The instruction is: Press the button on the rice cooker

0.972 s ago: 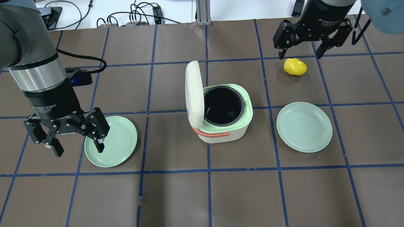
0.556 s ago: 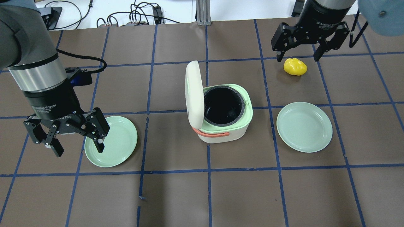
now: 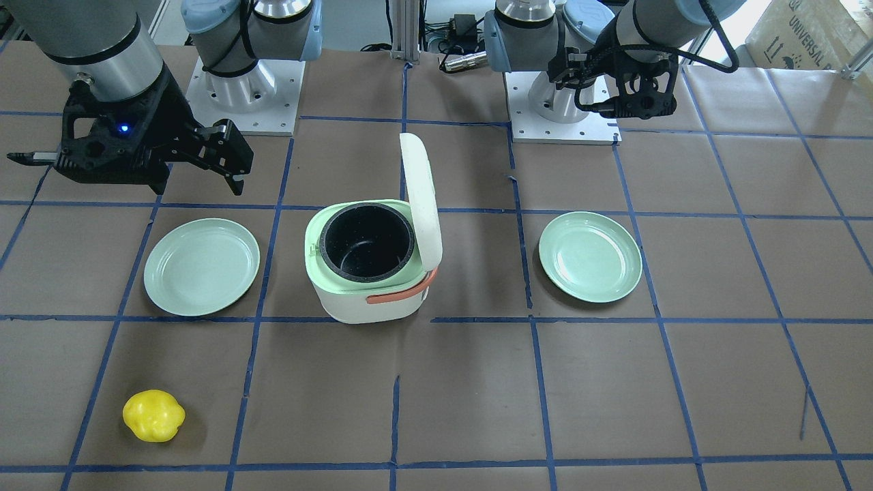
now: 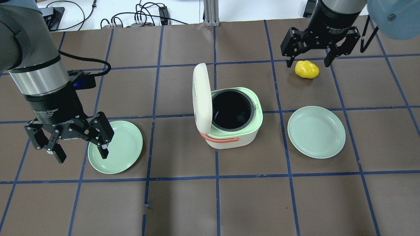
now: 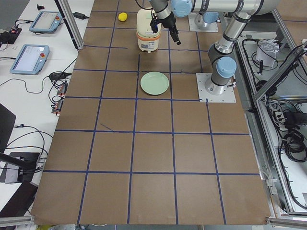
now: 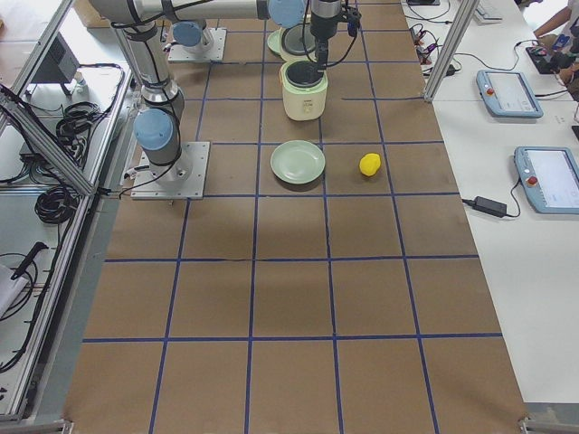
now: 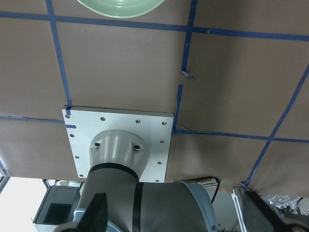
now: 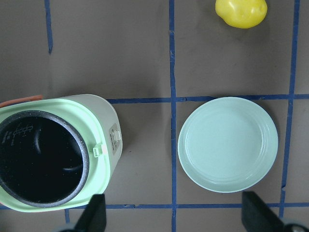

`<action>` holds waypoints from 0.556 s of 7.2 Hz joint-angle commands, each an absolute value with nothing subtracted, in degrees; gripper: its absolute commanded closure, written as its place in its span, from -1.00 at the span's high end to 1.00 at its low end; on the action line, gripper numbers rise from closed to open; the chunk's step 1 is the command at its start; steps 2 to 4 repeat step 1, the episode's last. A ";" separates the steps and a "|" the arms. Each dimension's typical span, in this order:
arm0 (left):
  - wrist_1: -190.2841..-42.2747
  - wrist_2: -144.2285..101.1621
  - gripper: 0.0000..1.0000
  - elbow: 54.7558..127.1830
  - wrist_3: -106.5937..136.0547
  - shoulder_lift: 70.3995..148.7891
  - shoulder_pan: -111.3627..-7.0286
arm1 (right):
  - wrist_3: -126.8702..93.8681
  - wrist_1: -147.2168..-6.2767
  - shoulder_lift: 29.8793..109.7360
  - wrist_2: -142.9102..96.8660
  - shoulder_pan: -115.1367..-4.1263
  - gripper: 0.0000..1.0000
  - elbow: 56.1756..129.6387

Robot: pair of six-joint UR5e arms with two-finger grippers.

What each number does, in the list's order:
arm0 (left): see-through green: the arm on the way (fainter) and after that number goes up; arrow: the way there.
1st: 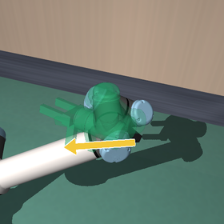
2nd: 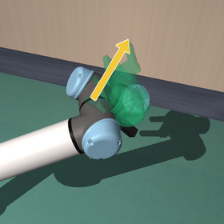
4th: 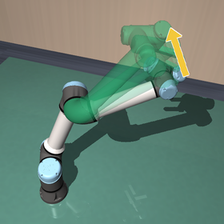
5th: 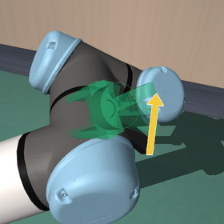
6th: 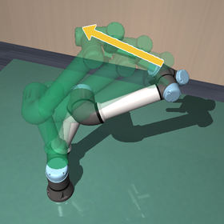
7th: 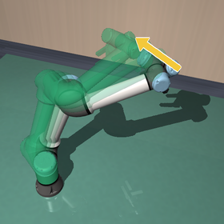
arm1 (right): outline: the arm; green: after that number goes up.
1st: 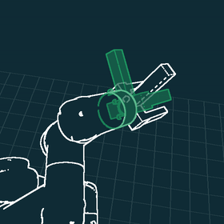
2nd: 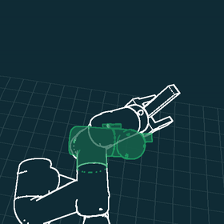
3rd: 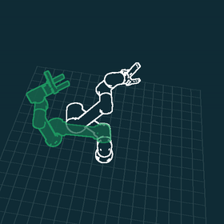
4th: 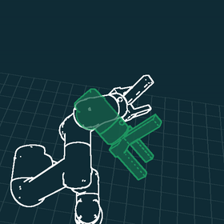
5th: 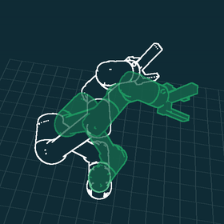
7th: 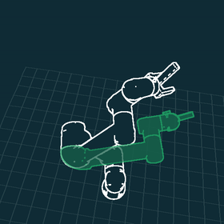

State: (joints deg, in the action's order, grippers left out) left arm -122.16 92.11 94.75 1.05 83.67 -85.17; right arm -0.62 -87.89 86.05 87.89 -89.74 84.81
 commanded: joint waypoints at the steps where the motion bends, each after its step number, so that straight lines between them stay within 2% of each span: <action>1: -122.17 92.11 1.00 94.75 1.05 83.67 -85.17 | -0.62 -87.89 86.04 87.89 -89.74 0.99 84.81; 4: -122.17 92.11 1.00 94.75 1.05 83.67 -85.17 | -0.62 -87.89 86.04 87.89 -89.74 0.99 84.81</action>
